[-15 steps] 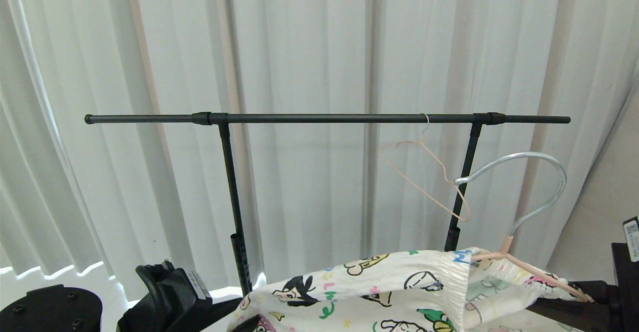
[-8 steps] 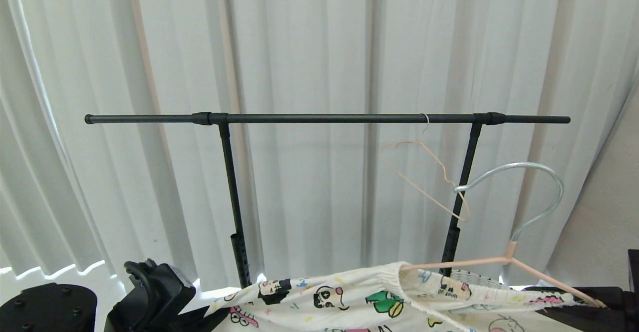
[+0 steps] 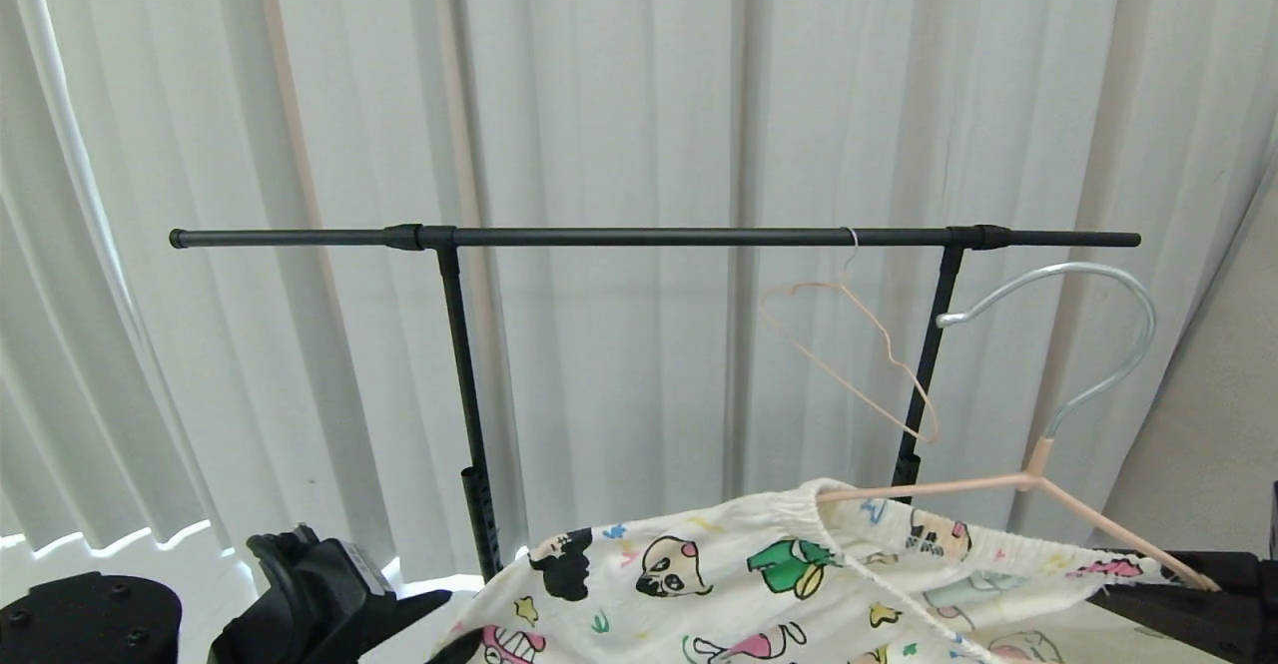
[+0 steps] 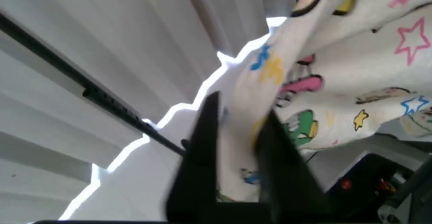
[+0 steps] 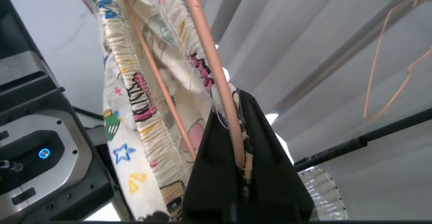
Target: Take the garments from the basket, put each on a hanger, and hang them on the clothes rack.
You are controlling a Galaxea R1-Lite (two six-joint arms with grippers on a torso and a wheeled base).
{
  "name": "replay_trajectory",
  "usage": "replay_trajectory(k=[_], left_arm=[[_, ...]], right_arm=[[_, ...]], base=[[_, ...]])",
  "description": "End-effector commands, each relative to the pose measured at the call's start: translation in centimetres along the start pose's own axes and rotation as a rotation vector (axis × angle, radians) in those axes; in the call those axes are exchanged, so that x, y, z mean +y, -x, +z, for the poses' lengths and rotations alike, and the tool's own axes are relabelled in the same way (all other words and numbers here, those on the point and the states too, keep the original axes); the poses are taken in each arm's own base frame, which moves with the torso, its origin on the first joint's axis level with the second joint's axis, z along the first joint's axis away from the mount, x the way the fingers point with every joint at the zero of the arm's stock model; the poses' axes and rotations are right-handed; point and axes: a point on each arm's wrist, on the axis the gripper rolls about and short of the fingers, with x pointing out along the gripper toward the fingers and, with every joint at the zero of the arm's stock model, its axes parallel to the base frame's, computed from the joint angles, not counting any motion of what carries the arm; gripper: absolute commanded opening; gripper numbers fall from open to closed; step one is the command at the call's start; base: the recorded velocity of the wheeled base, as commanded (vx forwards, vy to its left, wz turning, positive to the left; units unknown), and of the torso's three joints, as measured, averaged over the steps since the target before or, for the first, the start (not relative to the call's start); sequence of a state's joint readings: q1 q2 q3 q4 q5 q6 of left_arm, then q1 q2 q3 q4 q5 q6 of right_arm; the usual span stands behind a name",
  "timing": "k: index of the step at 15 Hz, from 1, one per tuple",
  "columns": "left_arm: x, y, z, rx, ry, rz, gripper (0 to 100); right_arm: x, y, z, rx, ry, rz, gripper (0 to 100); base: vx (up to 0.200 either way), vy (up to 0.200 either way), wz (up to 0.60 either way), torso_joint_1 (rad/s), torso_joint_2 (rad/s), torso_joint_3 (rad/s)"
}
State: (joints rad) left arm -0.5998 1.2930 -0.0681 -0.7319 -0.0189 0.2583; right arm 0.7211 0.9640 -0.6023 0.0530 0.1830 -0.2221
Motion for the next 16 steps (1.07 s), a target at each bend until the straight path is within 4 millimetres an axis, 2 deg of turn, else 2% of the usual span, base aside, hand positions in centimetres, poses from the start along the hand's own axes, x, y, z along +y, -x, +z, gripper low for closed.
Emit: replay_trajectory(k=[1, 4, 8, 10, 13, 16], left_arm=[[0.0, 0.2, 0.3, -0.019, 0.0, 0.001, 100], [0.1, 0.9, 0.6, -0.069, 0.048, 0.012, 100], [1.2, 0.6, 4.1, -0.185, 0.147, 0.076, 100], [1.6, -0.1, 4.6, -0.155, 0.143, 0.185, 100], [1.7, -0.7, 3.8, -0.052, 0.032, 0.341, 100], [1.6, -0.7, 3.8, -0.054, 0.027, 0.339, 100]], right_arm=[[-0.3, -0.2, -0.1, 0.012, -0.01, -0.016, 0], [-1.3, 0.0, -0.4, 0.028, -0.048, -0.097, 0], [-2.7, -0.7, -0.8, 0.093, -0.095, -0.203, 0], [-3.8, -2.4, -0.7, 0.179, -0.134, -0.325, 0], [-5.7, -5.6, -0.2, 0.284, -0.222, -0.483, 0], [-6.8, -8.3, 0.5, 0.323, -0.281, -0.55, 0]], base=[[0.0, 0.0, 0.0, 0.0, 0.0, 0.0], [0.0, 0.0, 0.0, 0.0, 0.0, 0.0], [0.0, 0.0, 0.0, 0.0, 0.0, 0.0], [0.0, 0.0, 0.0, 0.0, 0.0, 0.0], [0.0, 0.0, 0.0, 0.0, 0.0, 0.0], [0.0, 0.0, 0.0, 0.0, 0.0, 0.0]])
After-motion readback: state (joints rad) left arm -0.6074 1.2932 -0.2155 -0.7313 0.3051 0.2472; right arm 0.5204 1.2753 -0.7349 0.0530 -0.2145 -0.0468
